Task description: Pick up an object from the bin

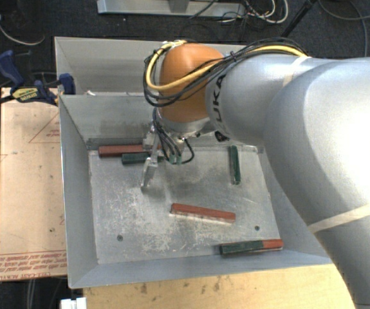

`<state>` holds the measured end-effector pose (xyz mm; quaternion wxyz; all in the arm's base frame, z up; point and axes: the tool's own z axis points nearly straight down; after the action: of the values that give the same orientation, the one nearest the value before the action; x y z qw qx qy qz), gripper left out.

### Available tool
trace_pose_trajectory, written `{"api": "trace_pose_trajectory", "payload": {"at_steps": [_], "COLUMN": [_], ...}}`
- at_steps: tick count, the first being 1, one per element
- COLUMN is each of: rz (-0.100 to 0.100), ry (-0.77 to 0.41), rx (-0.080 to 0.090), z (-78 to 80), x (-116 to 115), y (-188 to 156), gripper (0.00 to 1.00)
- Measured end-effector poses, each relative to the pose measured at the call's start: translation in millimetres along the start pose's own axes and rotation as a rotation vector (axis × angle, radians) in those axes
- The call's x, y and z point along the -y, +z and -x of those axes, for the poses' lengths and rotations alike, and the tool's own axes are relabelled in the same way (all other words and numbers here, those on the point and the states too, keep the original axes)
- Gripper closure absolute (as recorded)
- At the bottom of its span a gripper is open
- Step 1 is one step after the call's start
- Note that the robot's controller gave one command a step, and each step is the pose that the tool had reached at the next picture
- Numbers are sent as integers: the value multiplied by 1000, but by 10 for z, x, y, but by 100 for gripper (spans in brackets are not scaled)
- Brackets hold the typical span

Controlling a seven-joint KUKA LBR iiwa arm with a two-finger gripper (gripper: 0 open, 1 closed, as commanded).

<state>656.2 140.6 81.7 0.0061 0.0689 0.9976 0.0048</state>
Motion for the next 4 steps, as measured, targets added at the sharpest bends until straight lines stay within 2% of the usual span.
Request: {"api": "trace_pose_trajectory", "payload": {"at_steps": [1,2,3,4], "rz": [4,4,-9,-7], "ry": [2,2,-1,-10], "rx": [25,25,-10,-5], "z": [56,56,-84,-28], "x": [10,10,-2,-166], "y": [-32,-33,-364,-604], "gripper": [100,100,100,100]}}
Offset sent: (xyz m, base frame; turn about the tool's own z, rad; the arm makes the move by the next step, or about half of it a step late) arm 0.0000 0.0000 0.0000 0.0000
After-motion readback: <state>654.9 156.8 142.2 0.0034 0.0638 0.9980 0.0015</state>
